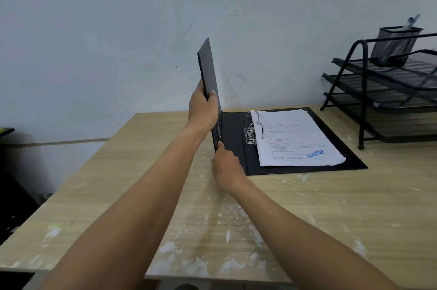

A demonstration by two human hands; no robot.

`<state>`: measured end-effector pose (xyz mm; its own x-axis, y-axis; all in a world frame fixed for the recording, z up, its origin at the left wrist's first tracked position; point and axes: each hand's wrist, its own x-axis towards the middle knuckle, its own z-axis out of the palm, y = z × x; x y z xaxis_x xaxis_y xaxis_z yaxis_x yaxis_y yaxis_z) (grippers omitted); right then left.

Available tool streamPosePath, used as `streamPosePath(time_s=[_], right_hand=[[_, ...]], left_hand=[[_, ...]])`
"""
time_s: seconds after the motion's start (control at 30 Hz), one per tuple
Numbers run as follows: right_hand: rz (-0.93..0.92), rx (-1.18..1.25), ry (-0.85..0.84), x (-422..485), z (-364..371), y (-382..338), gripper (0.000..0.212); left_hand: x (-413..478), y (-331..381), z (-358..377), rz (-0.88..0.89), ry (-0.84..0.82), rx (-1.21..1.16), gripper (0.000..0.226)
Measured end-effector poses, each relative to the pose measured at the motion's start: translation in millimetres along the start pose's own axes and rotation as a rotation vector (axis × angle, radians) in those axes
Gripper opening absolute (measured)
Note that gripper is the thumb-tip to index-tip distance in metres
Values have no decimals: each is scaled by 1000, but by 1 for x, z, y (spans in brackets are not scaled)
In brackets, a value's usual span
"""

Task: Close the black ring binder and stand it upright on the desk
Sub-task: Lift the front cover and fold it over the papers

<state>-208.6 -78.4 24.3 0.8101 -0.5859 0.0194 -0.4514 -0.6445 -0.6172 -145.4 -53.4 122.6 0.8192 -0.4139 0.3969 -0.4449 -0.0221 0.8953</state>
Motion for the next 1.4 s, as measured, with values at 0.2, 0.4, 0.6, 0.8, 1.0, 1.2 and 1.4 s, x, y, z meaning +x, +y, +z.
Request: streamPosePath(time_s=[0.2,0.4,0.6,0.8,1.0,1.2,1.4], right_hand=[[10,30,-5,-3,0,6,57],[27,116,37,3,1,7,52],[36,277,54,16,-1,5,47],[25,440,83,21,-5,14,24],[26,548,61,14,-16,24,19],[-34,529,45,4,-19,25,8],[-106,316,55,-23,-41,40,33]], left_hand=[[-4,-2,7,-55,-62,23,33],[-1,10,21,-14,-149,92,50],[6,24,39,31,-209,173,50],[5,28,75,92,-329,265,61],[-1,28,98,119,-363,274,56],[-2,30,94,104,-346,278,57],[0,31,91,96,-362,307,58]])
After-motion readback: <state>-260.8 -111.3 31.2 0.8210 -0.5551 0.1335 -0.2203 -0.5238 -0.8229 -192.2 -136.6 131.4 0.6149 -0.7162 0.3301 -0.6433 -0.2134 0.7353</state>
